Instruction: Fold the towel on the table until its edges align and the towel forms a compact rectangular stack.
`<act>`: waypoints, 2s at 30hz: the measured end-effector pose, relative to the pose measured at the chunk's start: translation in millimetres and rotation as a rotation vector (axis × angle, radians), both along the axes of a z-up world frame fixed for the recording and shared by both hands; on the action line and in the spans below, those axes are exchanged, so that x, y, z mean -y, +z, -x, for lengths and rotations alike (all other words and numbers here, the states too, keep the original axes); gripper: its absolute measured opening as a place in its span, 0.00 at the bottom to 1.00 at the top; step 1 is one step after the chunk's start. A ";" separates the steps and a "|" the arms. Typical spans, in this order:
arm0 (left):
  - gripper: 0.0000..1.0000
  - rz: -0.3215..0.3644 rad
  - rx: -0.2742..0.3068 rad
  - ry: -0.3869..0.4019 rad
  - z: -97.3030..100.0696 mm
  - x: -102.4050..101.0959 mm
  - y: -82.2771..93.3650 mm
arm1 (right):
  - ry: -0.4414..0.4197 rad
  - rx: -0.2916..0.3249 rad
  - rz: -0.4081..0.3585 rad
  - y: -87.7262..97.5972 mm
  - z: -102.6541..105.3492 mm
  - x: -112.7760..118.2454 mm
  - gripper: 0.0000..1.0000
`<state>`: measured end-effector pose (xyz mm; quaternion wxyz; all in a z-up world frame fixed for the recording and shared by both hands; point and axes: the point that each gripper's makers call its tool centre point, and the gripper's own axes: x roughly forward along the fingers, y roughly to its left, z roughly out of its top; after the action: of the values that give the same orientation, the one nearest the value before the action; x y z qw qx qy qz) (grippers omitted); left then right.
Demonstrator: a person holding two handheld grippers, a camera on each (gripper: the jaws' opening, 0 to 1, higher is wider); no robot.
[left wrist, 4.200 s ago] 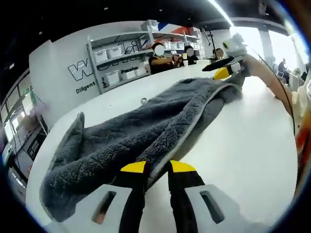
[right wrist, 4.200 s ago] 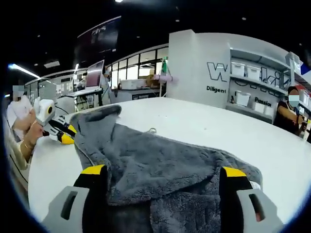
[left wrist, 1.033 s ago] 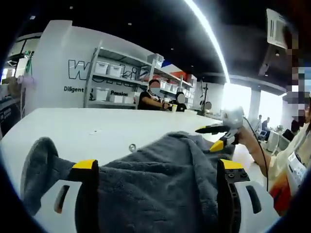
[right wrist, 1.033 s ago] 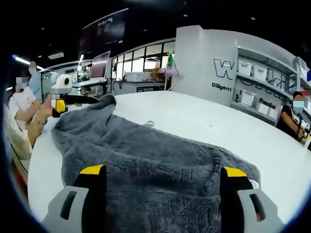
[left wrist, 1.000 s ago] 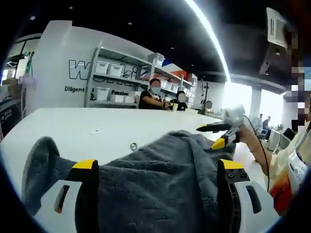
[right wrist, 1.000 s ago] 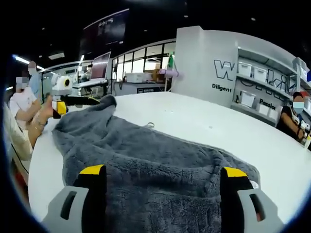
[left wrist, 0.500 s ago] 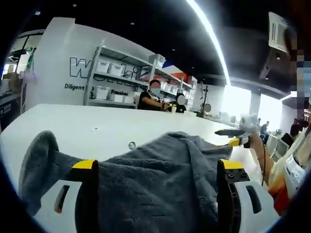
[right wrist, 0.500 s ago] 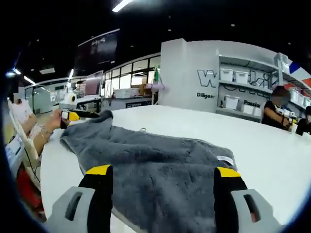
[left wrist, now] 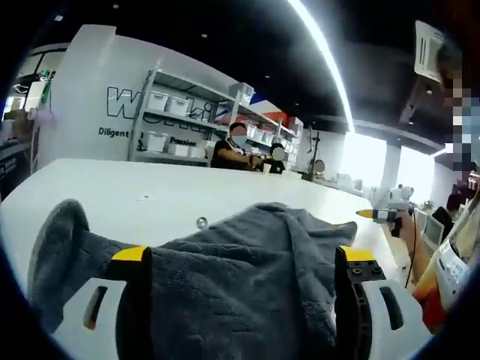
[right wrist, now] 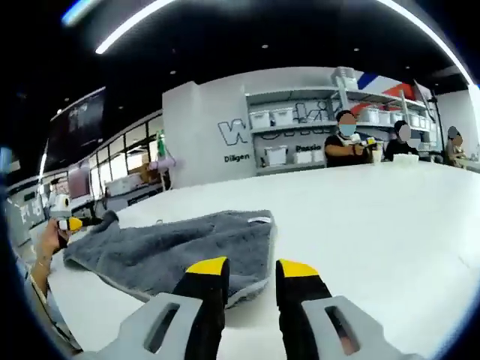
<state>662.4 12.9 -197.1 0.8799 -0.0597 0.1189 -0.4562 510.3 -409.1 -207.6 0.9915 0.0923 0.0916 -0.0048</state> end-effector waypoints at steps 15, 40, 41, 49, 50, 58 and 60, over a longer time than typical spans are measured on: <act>0.98 -0.032 -0.024 0.010 -0.6 -3.4 -7.2 | 0.004 -0.101 -0.169 -43.2 -4.7 -12.9 0.08; 0.97 -0.057 -0.051 0.015 -1.8 -5.0 -16.0 | -0.141 -0.191 0.019 -62.1 39.6 29.5 0.00; 0.97 -0.059 -0.052 0.015 -2.0 -5.3 -16.2 | -0.157 -0.195 0.032 -62.4 42.8 33.3 0.00; 0.97 -0.054 -0.053 0.019 -2.0 -7.0 -14.9 | -0.198 -0.224 0.100 -64.4 50.7 39.7 0.01; 0.97 -0.053 -0.052 0.018 -2.0 -7.1 -14.5 | -0.206 -0.230 0.133 -63.5 51.5 42.0 0.02; 0.96 -0.046 -0.050 0.014 -1.8 -8.0 -11.7 | -0.323 -0.262 0.419 -42.7 61.9 68.2 0.54; 0.96 -0.046 -0.050 0.013 -1.4 -8.0 -11.5 | -0.331 -0.234 0.411 -32.5 60.4 66.3 0.58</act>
<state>663.8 20.9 -208.6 0.8807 -0.0516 0.1510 -0.4460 450.0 -475.3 -240.1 0.9578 -0.0980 0.1863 -0.1958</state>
